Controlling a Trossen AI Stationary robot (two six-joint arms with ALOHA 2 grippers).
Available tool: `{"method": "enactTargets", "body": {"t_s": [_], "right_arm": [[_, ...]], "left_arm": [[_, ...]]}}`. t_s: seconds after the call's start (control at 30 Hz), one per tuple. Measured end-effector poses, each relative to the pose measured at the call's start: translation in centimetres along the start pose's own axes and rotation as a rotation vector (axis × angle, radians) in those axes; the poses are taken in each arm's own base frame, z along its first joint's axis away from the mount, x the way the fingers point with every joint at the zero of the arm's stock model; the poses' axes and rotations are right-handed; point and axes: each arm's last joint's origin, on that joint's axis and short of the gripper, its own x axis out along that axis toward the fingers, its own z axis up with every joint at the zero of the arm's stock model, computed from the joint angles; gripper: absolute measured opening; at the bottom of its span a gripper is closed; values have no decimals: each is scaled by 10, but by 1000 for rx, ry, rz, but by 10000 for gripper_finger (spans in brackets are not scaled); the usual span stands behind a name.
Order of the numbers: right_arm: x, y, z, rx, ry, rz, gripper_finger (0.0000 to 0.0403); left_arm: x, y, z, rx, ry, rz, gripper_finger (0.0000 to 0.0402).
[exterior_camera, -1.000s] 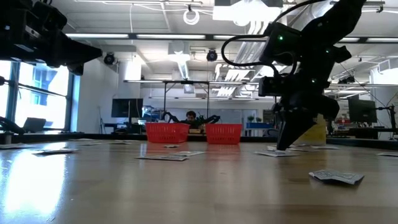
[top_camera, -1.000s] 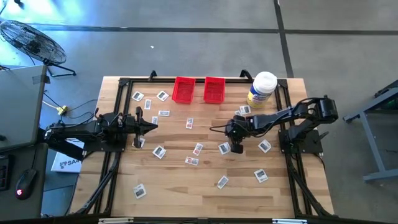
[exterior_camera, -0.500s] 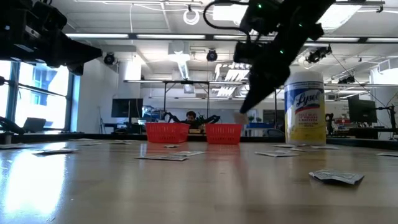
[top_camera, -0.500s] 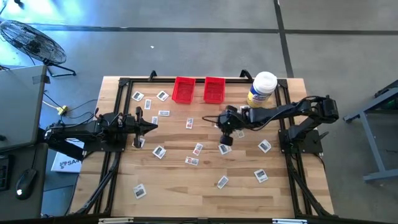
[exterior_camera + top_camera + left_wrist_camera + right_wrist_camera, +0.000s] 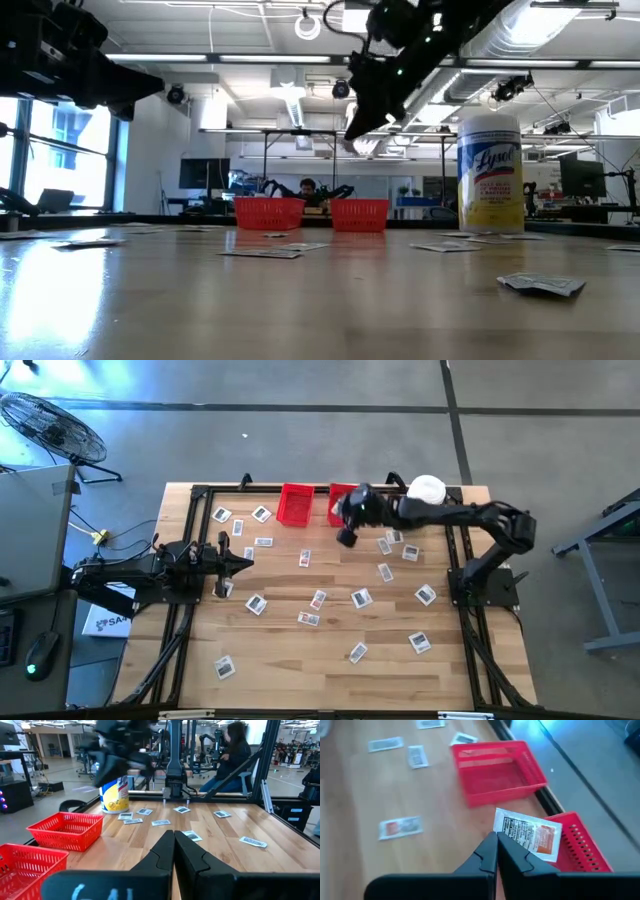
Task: Pick & Place First Aid Supplies
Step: Put the ointment pack into the right red bin
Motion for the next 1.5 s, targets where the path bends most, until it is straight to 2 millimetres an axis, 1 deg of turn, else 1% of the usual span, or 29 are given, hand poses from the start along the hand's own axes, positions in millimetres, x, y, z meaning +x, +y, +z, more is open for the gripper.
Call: {"method": "enactTargets", "body": {"t_s": [0.07,0.17,0.37,0.5,0.6,0.8,0.97,1.07,1.17,1.27,1.33,1.4,1.5], "right_arm": [[13,-13,2,25,14,-1,1],[36,-25,2,50,53,19,1],[82,-45,-10,82,237,3,1],[102,-55,-19,89,347,-10,4],[108,-59,-21,91,368,-25,4],[108,-63,-23,94,378,-44,10],[107,-62,-25,91,401,-47,35],[100,-58,-19,77,391,-65,59],[82,-46,-3,49,339,-75,79],[63,-19,14,6,280,-29,90],[50,6,22,-31,246,36,95],[42,35,27,-76,214,123,98],[37,83,24,-156,205,232,104]], "left_arm": [[0,0,0,0,0,0,1],[0,0,0,0,0,0,1],[0,0,0,0,0,0,1],[0,0,0,0,0,0,1],[0,0,0,0,0,0,1],[0,0,0,0,0,0,1],[0,0,0,0,0,0,1],[0,0,0,0,0,0,1],[0,0,0,0,0,0,1],[0,0,0,0,-1,0,1],[0,0,0,0,-1,0,1],[0,0,0,0,-1,0,1],[0,0,0,0,-1,0,1]]}}
